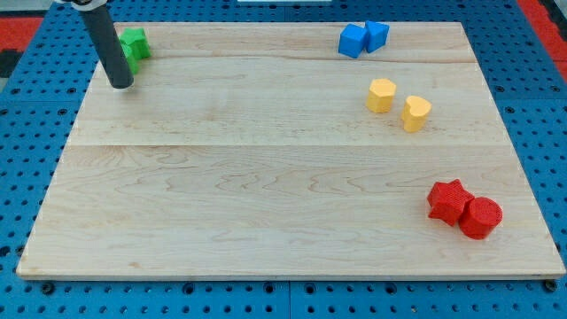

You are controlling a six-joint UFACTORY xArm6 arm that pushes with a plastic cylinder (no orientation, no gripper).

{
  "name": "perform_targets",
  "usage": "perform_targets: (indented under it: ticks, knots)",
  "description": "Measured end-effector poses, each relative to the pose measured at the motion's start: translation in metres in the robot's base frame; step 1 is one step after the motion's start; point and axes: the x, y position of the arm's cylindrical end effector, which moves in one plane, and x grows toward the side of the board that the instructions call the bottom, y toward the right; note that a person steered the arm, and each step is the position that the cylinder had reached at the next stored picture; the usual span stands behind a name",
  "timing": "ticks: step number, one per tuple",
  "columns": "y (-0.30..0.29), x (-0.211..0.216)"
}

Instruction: Push the green circle towards center

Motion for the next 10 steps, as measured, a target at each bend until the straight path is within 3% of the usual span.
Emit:
perform_targets:
  ticks: [1, 3, 4, 6, 8, 9, 10]
  knots:
    - [-0.043, -0.004]
    - [-0.037, -0.034]
    - [0.033, -0.036]
    - [0.041, -0.07]
    - [0.118, -0.075]
    - [0.121, -0.097]
    - [0.151, -0.077]
